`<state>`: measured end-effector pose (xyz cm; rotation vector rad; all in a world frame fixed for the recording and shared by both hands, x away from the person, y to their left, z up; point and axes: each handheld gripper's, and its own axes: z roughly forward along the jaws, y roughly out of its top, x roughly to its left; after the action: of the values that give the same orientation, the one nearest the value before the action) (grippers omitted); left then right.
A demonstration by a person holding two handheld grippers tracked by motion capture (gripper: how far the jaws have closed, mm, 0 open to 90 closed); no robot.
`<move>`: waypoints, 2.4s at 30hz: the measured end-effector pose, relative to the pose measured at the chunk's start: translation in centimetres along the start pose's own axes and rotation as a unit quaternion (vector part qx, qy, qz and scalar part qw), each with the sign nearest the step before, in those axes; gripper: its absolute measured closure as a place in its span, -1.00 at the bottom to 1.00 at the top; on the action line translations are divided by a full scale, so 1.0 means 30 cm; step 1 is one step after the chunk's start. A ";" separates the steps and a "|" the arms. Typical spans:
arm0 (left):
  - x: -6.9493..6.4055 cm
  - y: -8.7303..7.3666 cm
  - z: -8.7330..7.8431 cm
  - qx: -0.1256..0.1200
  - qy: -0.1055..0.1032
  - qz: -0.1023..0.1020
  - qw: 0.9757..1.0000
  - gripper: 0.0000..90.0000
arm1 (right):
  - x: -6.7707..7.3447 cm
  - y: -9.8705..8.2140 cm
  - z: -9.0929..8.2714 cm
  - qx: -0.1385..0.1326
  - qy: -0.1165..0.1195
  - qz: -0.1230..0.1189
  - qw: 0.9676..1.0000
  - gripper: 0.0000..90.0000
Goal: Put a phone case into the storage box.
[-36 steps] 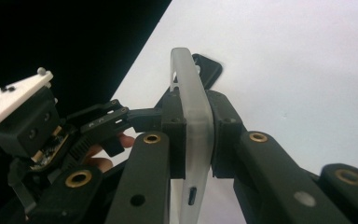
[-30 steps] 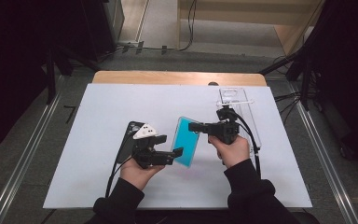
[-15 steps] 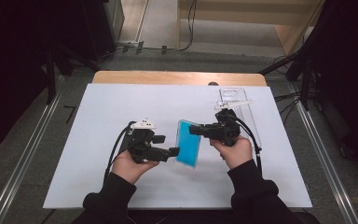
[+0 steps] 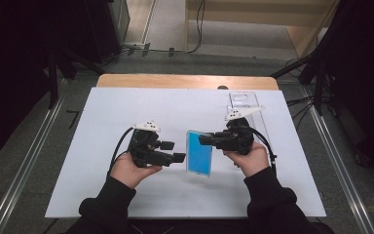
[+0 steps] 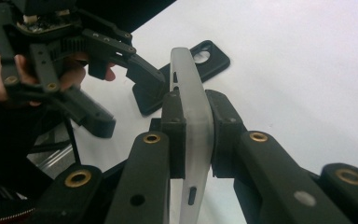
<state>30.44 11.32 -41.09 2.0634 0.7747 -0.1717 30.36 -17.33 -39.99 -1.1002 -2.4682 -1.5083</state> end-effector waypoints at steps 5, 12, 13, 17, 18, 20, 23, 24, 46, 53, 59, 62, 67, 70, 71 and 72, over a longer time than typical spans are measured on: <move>-0.004 0.010 -0.009 -0.002 -0.001 0.010 1.000 -0.30 | 0.001 -0.001 -0.010 0.006 0.015 -0.031 0.999 0.71; -0.013 0.019 -0.014 0.006 -0.023 0.060 0.998 -0.29 | 0.012 0.000 -0.011 0.025 0.049 -0.064 0.996 0.71; -0.013 0.020 -0.013 0.007 -0.026 0.066 0.997 -0.29 | 0.014 0.001 -0.010 0.028 0.054 -0.071 0.996 0.71; -0.013 0.028 -0.013 0.012 -0.037 0.089 0.995 -0.28 | 0.024 0.003 0.000 0.037 0.073 -0.092 0.992 0.71; -0.013 0.030 -0.014 0.014 -0.039 0.093 0.995 -0.26 | 0.026 0.003 0.003 0.037 0.079 -0.099 0.991 0.71; -0.013 0.033 -0.014 0.015 -0.044 0.097 0.994 -0.26 | 0.030 0.003 0.006 0.041 0.090 -0.108 0.989 0.71; -0.014 0.038 -0.012 0.018 -0.055 0.106 0.993 -0.23 | 0.035 0.002 0.012 0.045 0.105 -0.120 0.986 0.71; -0.014 0.038 -0.012 0.018 -0.055 0.106 0.993 -0.21 | 0.035 0.002 0.012 0.045 0.105 -0.120 0.986 0.71; -0.009 0.032 0.016 0.060 -0.129 0.109 0.984 0.79 | 0.043 0.002 0.049 0.056 0.155 -0.122 0.979 0.70; -0.007 0.033 0.012 0.070 -0.135 0.101 0.983 0.80 | 0.037 0.001 0.047 0.051 0.160 -0.096 0.981 0.39; 0.003 0.040 -0.017 0.064 -0.114 0.087 0.988 0.80 | 0.056 0.008 0.030 0.007 0.135 -0.102 0.986 -0.11; 0.009 0.046 -0.031 0.062 -0.097 0.080 0.990 0.80 | 0.060 0.008 0.028 -0.002 0.106 -0.106 0.989 -0.29; 0.020 0.052 -0.049 0.060 -0.076 0.055 0.994 0.80 | 0.053 0.007 0.027 -0.018 0.088 -0.092 0.992 -0.50; 0.014 0.054 -0.057 0.065 -0.063 0.059 0.994 0.80 | 0.053 0.001 0.034 -0.012 0.100 -0.089 0.991 -0.53; 0.014 0.054 -0.057 0.065 -0.063 0.059 0.994 0.80 | 0.053 -0.001 0.038 -0.011 0.100 -0.087 0.991 -0.57; 0.014 0.056 -0.061 0.065 -0.061 0.061 0.994 0.80 | 0.053 -0.001 0.038 -0.011 0.100 -0.087 0.991 -0.57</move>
<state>31.46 12.27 -39.00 2.1930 0.5749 -0.2827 29.51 -15.58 -40.00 -0.7126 -2.4675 -1.6050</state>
